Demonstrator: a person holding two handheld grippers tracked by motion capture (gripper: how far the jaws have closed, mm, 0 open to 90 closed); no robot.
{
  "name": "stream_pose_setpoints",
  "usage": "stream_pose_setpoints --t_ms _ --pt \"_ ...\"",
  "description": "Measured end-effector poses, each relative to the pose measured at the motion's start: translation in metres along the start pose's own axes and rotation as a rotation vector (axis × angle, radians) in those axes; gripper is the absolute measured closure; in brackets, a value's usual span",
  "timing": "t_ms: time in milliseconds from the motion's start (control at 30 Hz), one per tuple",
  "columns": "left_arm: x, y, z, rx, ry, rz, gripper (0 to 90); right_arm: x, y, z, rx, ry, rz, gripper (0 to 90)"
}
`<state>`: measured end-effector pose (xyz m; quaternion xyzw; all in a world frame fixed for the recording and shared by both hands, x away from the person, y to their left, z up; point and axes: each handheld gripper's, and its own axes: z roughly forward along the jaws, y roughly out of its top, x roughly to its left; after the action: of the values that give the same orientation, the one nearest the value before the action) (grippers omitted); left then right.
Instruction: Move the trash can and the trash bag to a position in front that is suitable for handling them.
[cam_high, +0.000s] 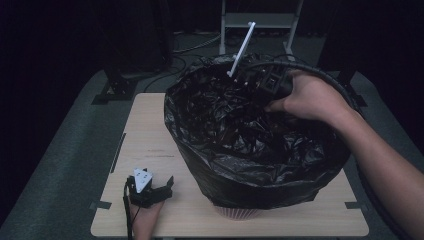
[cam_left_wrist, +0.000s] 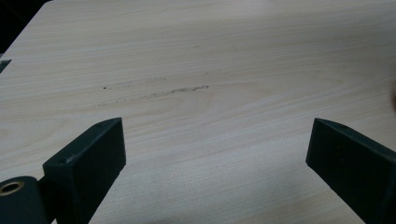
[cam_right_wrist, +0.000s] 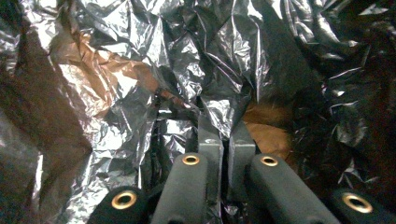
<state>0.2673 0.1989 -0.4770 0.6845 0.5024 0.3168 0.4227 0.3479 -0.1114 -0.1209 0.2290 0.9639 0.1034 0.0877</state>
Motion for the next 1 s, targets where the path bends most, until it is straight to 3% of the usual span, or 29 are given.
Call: stream_pose_setpoints --t_ms 200,400,633,667,900,1000 --pt "0.0 0.0 0.0 0.0 -0.002 -0.002 3.9 -0.003 -0.001 0.0 -0.002 0.014 0.008 88.0" --pt "0.0 0.0 0.0 0.001 -0.003 0.003 3.9 0.011 -0.005 0.017 0.053 0.054 -0.047 88.0" --pt "0.0 0.0 0.0 0.002 -0.002 0.007 3.9 0.026 -0.01 0.037 0.086 0.155 -0.085 87.8" --pt "0.0 0.0 0.0 0.001 -0.002 0.008 3.9 0.027 -0.012 0.04 0.087 0.21 -0.093 87.8" --pt "-0.001 0.0 0.0 0.003 0.0 0.009 3.9 0.029 -0.015 0.045 0.105 0.231 -0.098 87.8" --pt "-0.001 0.0 0.0 0.002 0.001 0.007 3.9 0.025 -0.014 0.046 0.095 0.186 -0.087 87.7"
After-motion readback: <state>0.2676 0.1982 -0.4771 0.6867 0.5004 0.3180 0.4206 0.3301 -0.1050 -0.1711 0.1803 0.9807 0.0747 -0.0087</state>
